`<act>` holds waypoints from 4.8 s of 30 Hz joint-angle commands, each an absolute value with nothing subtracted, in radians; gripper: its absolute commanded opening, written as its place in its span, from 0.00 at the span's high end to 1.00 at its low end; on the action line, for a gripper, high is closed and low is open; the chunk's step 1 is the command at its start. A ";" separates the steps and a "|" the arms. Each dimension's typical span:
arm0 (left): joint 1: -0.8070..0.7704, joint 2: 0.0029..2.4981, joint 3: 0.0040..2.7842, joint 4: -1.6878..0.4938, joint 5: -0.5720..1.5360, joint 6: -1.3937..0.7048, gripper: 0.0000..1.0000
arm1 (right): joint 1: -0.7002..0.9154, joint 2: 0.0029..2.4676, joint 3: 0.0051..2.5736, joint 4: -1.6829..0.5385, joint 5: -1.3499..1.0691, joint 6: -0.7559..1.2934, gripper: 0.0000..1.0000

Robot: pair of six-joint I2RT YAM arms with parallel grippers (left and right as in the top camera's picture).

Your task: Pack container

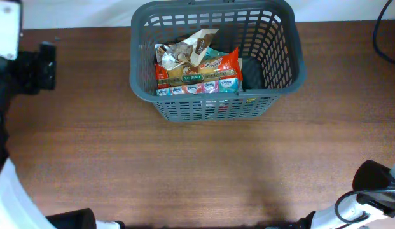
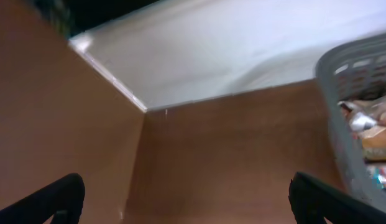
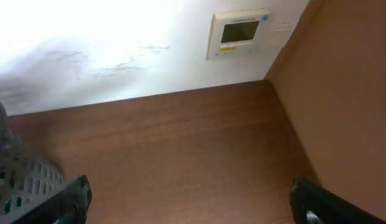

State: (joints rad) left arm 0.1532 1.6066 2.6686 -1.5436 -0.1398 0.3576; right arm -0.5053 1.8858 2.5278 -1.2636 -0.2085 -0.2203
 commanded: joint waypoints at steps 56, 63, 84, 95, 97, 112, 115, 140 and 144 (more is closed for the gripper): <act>0.202 1.583 2.511 -1.566 -0.139 0.300 0.01 | -0.121 0.908 1.311 -0.533 -0.215 -0.226 0.01; 0.202 1.583 2.511 -1.566 -0.139 0.300 0.01 | -0.121 0.343 0.509 -0.245 -0.263 -0.226 0.01; 0.202 1.583 2.511 -1.566 -0.139 0.300 0.01 | -0.039 0.003 0.116 -0.194 -0.266 -0.227 0.01; 0.202 1.583 2.511 -1.566 -0.139 0.300 0.01 | -0.039 0.005 0.103 -0.337 -0.266 -0.227 0.01; 0.202 1.583 2.511 -1.566 -0.139 0.300 0.01 | -0.039 0.006 0.103 -0.337 -0.266 -0.227 0.01; 0.201 1.518 2.448 -1.563 -0.156 0.303 0.01 | -0.039 0.006 0.103 -0.337 -0.266 -0.227 0.01; 0.201 1.374 2.215 -1.420 -0.151 0.159 0.01 | -0.039 0.006 0.103 -0.337 -0.266 -0.227 0.01; 0.026 0.113 0.063 0.059 -0.068 -0.119 0.01 | -0.039 0.006 0.103 -0.337 -0.266 -0.227 0.01; 0.025 0.065 0.008 0.024 -0.064 -0.119 0.01 | -0.039 0.006 0.103 -0.337 -0.266 -0.227 0.01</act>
